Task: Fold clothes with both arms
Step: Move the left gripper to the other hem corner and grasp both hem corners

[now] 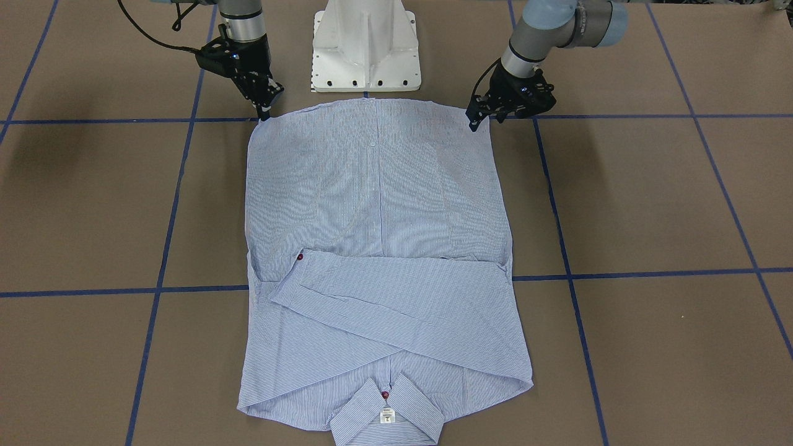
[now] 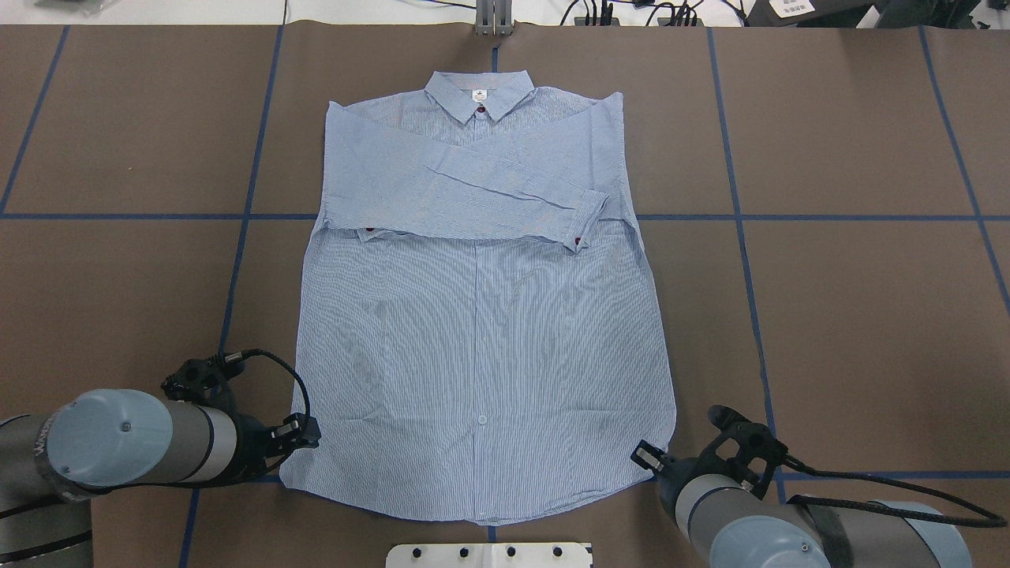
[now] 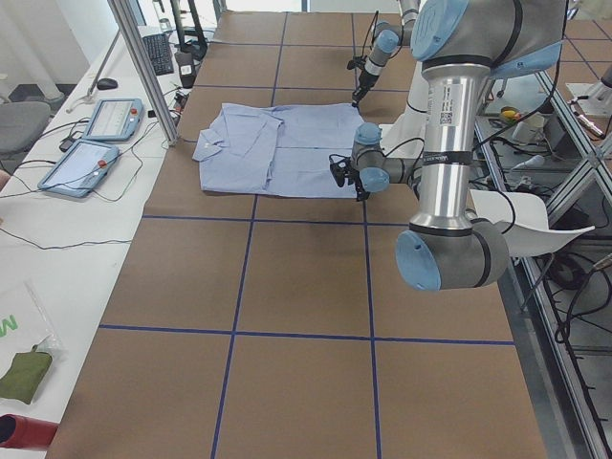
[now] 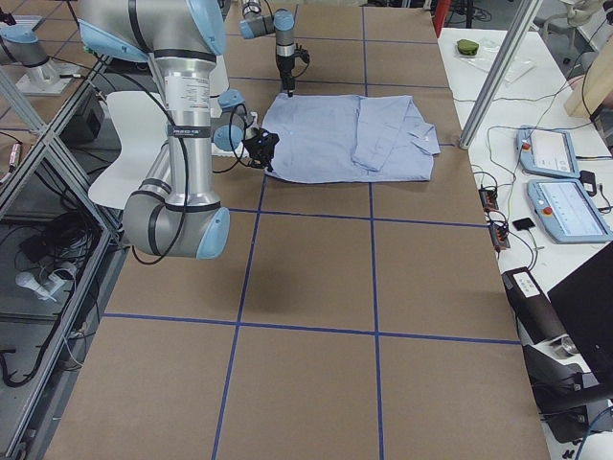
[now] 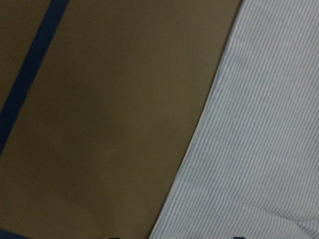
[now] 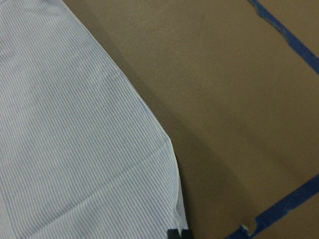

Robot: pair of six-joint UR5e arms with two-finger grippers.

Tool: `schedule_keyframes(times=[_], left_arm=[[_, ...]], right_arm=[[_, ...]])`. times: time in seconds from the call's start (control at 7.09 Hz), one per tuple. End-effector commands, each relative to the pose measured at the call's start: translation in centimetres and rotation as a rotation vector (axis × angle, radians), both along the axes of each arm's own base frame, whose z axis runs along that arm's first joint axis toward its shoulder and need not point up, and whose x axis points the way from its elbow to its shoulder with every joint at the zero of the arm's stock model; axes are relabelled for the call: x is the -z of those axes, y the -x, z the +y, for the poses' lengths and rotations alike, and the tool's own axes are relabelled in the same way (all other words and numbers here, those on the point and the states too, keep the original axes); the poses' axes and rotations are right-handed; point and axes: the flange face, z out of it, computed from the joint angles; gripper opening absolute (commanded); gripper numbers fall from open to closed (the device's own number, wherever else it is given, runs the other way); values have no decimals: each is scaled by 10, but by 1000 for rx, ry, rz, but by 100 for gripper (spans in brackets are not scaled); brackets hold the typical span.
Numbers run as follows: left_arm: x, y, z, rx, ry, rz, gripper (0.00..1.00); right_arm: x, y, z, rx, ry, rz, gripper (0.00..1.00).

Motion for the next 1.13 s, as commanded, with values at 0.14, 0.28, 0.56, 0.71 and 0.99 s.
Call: schedule_keyframes(times=[0.14,0.28,0.56,0.71,0.99], left_arm=[[-2,-4,11,2,32,-2,56],[-2,-8,18,-5,41,-1,52],[-3,-9,20,-11,41,-4,48],[-4,-8,20,-3,38,-8,28],[0,-4,19,9,41,-1,0]], right_arm=[[2,2,0,1,0,-3,0],[2,2,0,2,-1,-4,0],[2,3,0,1,0,-4,0],[2,3,0,1,0,-4,0],[2,3,0,1,0,-3,0]])
